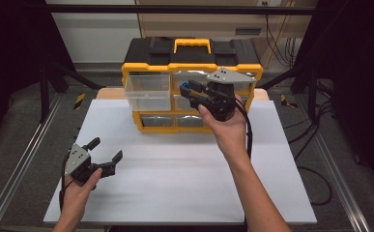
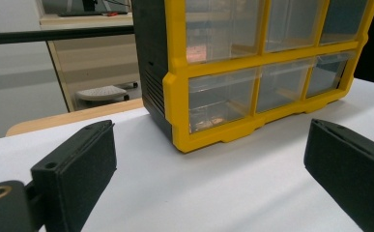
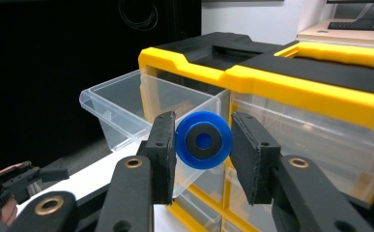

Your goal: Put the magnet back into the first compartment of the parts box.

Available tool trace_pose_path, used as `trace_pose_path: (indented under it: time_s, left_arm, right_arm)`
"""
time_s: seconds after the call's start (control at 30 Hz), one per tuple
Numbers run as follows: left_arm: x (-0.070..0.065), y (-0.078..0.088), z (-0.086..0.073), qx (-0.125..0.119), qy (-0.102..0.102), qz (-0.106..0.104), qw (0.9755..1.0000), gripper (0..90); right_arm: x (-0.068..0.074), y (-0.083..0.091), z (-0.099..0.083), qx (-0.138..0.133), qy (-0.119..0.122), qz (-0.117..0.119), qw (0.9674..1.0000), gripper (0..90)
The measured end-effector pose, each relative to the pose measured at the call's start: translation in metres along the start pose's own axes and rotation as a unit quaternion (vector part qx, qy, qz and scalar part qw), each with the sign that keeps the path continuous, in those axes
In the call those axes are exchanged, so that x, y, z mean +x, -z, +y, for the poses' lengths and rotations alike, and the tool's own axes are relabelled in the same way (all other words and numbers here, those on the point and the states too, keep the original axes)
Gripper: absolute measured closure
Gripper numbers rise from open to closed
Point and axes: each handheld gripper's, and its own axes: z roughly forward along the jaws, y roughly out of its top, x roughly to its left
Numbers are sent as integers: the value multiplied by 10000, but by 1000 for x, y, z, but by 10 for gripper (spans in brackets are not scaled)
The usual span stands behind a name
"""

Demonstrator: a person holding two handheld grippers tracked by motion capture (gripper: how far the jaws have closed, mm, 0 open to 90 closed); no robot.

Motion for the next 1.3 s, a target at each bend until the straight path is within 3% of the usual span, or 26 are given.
trace_pose_path:
  time_s: [0.5, 0.77, 1.0, 1.3]
  left_arm:
    - [0, 1, 0, 8, -8, 9, 10000, 41]
    - [0, 1, 0, 10, -49, -4, 10000, 41]
    - [-1, 1, 0, 18, -49, -6, 10000, 41]
    - [-3, -1, 0, 39, -88, -46, 9999, 41]
  right_arm:
    - [7, -11, 29, -133, 62, 60, 9999, 628]
    - [9, -16, 31, -131, 100, 96, 9998, 628]
    - [7, -17, 34, -221, -59, 135, 9996, 628]
    - [11, -25, 43, -261, 3, 217, 9994, 629]
